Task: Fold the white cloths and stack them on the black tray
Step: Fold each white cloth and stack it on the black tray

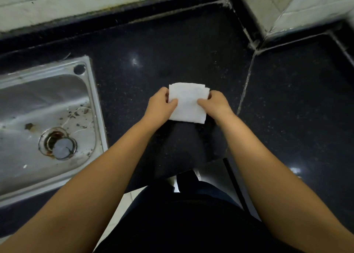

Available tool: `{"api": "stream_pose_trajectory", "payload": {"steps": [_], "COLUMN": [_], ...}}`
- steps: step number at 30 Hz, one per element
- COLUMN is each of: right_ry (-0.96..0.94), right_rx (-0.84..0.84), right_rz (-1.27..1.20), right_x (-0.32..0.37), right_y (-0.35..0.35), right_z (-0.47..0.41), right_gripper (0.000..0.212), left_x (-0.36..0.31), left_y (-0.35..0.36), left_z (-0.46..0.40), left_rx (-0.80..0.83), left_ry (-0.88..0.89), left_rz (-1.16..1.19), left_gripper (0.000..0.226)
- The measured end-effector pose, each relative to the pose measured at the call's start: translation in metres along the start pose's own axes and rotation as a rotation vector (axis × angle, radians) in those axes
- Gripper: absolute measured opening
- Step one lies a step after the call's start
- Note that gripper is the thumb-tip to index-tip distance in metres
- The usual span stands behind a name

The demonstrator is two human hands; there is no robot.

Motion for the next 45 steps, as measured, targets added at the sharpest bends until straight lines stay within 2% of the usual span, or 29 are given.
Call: {"api": "stream_pose_trajectory", "payload": {"steps": [2, 6, 8, 11, 14, 17, 21, 25, 30, 37, 45], "right_ry": [0.006, -0.024, -0.027, 0.007, 0.102, 0.203, 0.28, 0.341, 0.451, 0.535, 0.539], "right_rx": [-0.004, -0.056, -0.165, -0.275, -0.407, -0.574, -0.856, -1.122, -1.36, -1.605, -1.788], "right_rz": [-0.164, -0.347, -0.458, -0.634, -0.731, -0.825, -1.01, -1.144, -1.245, -1.254, -1.211], "right_x": [-0.003, -0.019, -0.039, -0.07, -0.12, -0.174, -0.247, -0.316, -0.408, -0.521, -0.616], "right_y": [-0.016, -0.033, -0.036, -0.029, -0.017, -0.012, -0.009, 0.008, 0.042, 0.067, 0.026], "right_z": [0.014, 0.06, 0.094, 0.143, 0.201, 0.267, 0.367, 0.473, 0.621, 0.824, 0.964], "right_gripper": [0.016, 0.003, 0.007, 0.008, 0.013, 0.009, 0.006, 0.009, 0.007, 0.012, 0.012], "left_x": [-0.01, -0.01, -0.007, -0.007, -0.005, -0.01, -0.027, -0.032, -0.013, 0.019, -0.013], "left_y": [-0.001, 0.013, 0.024, 0.037, 0.062, 0.098, 0.156, 0.207, 0.27, 0.339, 0.415], "left_z": [0.007, 0.03, 0.048, 0.084, 0.129, 0.178, 0.264, 0.371, 0.536, 0.773, 0.948], "left_rx": [0.042, 0.202, 0.332, 0.526, 0.67, 0.773, 0.991, 1.203, 1.424, 1.626, 1.759], "left_ry": [0.001, -0.108, -0.148, -0.197, -0.158, -0.082, 0.062, 0.191, 0.29, 0.36, 0.506], "left_rz": [0.166, 0.433, 0.501, 0.595, 0.542, 0.45, 0.294, 0.135, -0.019, -0.119, -0.109], "left_gripper": [0.021, 0.067, 0.06, 0.024, 0.007, 0.012, 0.013, 0.009, 0.008, 0.012, 0.009]}}
Point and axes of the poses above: each hand's wrist, its own z-axis away from the middle knuckle, its own y-axis out of the palm, x = y × z, the point moved 5 cm from there along -z, towards the middle knuckle, and after that the axes turned 1 degree about y, right-handed, at the moved point
